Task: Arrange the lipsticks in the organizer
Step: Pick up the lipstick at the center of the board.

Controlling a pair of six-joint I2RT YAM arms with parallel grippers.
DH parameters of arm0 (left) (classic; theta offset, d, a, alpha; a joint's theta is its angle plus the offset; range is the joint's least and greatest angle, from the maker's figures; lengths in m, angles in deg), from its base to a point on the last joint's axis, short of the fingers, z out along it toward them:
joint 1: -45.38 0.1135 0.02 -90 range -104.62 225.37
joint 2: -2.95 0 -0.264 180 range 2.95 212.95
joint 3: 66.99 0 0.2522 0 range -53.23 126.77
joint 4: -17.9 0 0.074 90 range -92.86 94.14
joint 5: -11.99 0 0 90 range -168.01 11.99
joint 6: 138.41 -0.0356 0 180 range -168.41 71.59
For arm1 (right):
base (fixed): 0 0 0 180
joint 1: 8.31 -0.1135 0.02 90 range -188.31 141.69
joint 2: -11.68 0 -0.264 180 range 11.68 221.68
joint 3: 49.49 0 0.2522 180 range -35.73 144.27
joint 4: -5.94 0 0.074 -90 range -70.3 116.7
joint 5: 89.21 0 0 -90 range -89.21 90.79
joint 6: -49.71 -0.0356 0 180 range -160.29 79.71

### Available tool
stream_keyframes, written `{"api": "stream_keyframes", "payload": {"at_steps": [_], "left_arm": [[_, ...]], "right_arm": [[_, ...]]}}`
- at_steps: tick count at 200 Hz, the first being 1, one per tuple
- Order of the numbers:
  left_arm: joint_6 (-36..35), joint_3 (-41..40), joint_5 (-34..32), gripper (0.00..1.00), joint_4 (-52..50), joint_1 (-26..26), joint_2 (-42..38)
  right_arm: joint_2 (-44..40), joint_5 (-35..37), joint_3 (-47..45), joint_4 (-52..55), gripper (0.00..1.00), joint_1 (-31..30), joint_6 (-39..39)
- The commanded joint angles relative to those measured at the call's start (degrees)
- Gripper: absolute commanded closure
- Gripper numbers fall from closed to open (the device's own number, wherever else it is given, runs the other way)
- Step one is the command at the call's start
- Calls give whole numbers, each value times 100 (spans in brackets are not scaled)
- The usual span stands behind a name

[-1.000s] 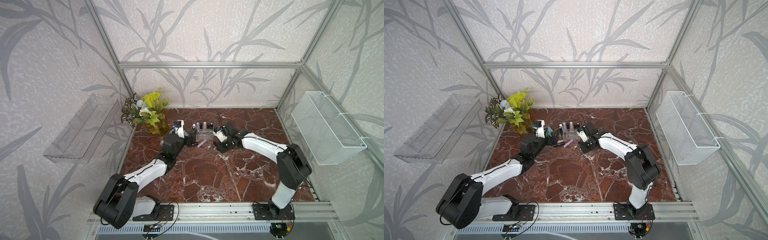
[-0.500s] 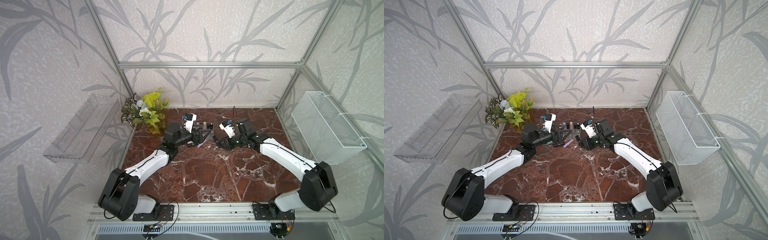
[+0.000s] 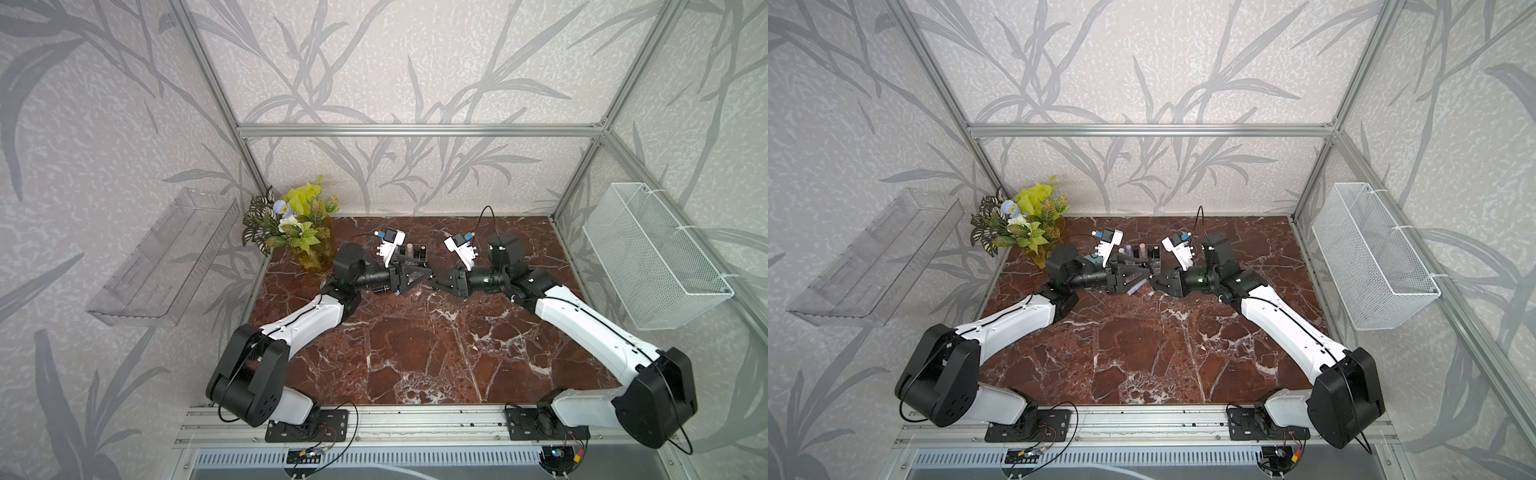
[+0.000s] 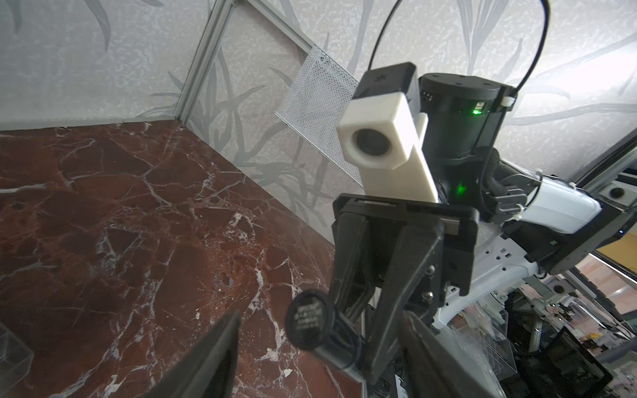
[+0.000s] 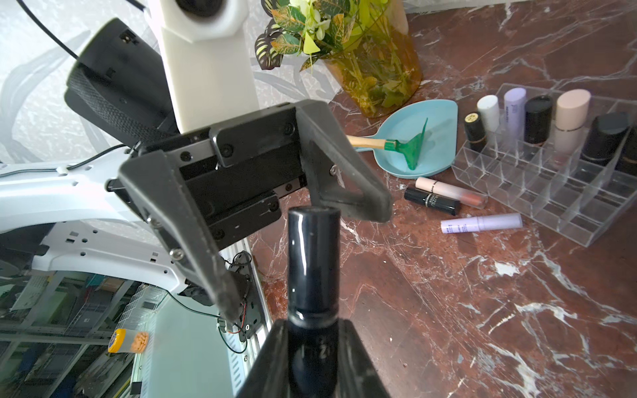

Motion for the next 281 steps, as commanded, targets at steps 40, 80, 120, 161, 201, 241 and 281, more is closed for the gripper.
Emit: {"api": "stream_keyframes", "payload": {"at_steps": [40,80,120,161,201,241,281], "left_arm": [[70,215,325,49,207,-98,-114],[-26,229,275,68,77,-97,-140],[-10,233,237,68,67,-92,-203],[-9,242,248,49,66,-92,-196],[-1,244,202,58,75,-98,-221],[30,242,211,64,117,-93,-205],[53,233,191,74,157,-89,-211]], "right_arm": [[11,-383,-53,-327,83,-13,-156],[-16,-342,-53,-256,83,-10,-80],[-31,-322,-123,-217,83,-8,-24],[-155,-251,-143,-232,84,15,-19],[-218,-284,-184,-210,84,78,-16],[-216,-321,-189,-259,84,85,-63],[-161,-357,-184,-246,84,81,-48]]}}
